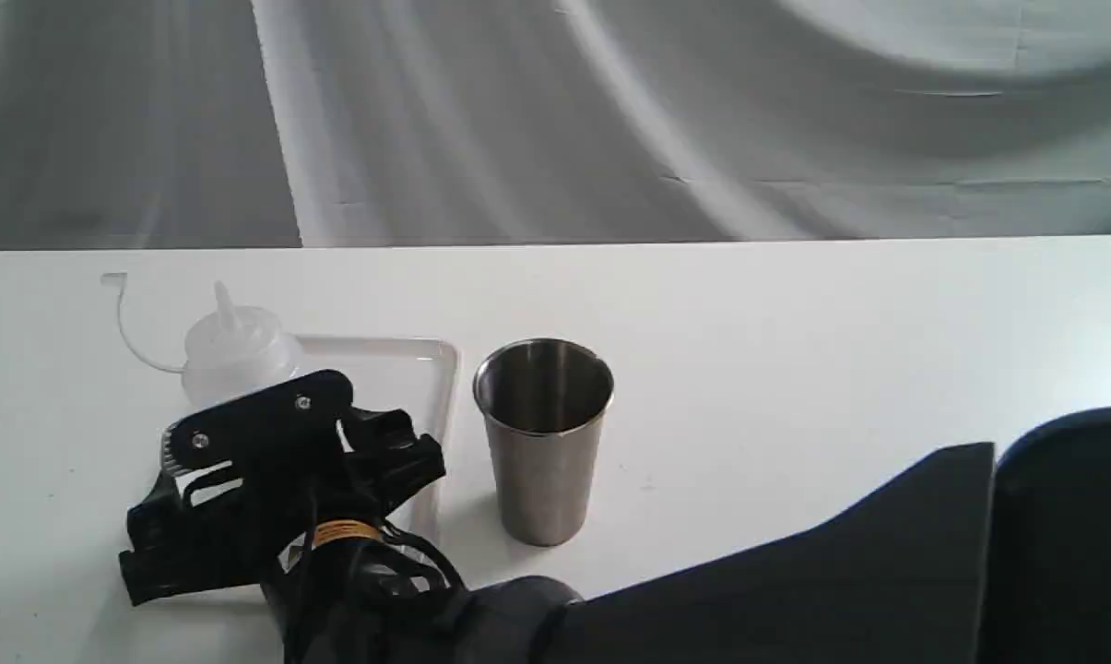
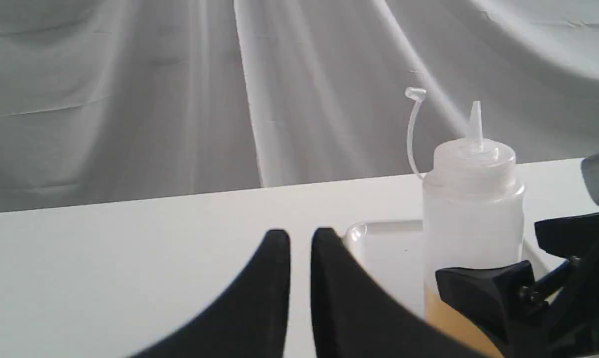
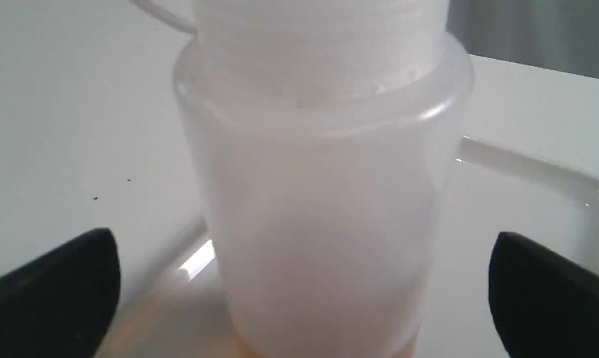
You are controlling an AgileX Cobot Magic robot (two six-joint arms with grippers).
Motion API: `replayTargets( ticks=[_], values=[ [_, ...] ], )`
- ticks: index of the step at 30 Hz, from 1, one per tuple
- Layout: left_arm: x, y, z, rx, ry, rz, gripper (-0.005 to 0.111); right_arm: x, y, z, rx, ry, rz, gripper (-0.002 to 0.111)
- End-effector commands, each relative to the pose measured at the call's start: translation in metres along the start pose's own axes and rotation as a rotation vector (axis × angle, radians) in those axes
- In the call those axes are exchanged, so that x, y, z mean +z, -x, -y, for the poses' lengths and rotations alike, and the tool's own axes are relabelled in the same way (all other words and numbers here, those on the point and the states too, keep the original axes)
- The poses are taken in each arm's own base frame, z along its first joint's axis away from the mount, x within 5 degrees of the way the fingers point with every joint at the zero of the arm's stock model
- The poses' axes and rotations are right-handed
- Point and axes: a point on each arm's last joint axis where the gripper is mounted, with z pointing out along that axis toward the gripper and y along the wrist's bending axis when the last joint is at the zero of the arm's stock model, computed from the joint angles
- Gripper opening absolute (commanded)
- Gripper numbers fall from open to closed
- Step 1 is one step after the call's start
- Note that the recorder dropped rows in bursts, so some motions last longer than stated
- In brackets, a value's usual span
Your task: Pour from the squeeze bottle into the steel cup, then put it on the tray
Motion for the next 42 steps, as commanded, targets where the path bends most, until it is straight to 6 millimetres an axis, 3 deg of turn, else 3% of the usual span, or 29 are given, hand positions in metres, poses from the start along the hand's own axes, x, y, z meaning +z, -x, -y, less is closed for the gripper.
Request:
replayTargets(
  ticks=[1, 10, 20, 33, 36, 38, 42],
  values=[
    [0.000, -0.001, 0.000, -0.001, -0.005, 0.002, 0.008, -0.012, 0.012, -0.001, -0.009, 0.027, 0.003, 0.105],
    [0.000, -0.001, 0.000, -0.001, -0.005, 0.002, 0.008, -0.041, 0.027, -0.001, -0.013, 0.070, -0.011, 0.105],
    [0.000, -0.001, 0.000, -0.003, -0.005, 0.002, 0.008, -0.091, 0.045, 0.001, -0.015, 0.148, -0.039, 0.105],
    [0.000, -0.001, 0.000, -0.002, -0.005, 0.002, 0.008, -0.160, 0.087, 0.036, -0.052, 0.165, 0.063, 0.100],
    [0.000, -0.001, 0.000, -0.002, -0.005, 0.002, 0.008, -0.177, 0.096, 0.045, -0.091, 0.167, 0.097, 0.093],
    [0.000, -0.001, 0.000, -0.005, -0.005, 0.002, 0.008, -0.187, 0.098, 0.051, -0.139, 0.166, 0.113, 0.081],
    [0.000, -0.001, 0.000, -0.005, -0.005, 0.002, 0.008, -0.206, 0.095, 0.065, -0.172, 0.164, 0.121, 0.044]
  ],
)
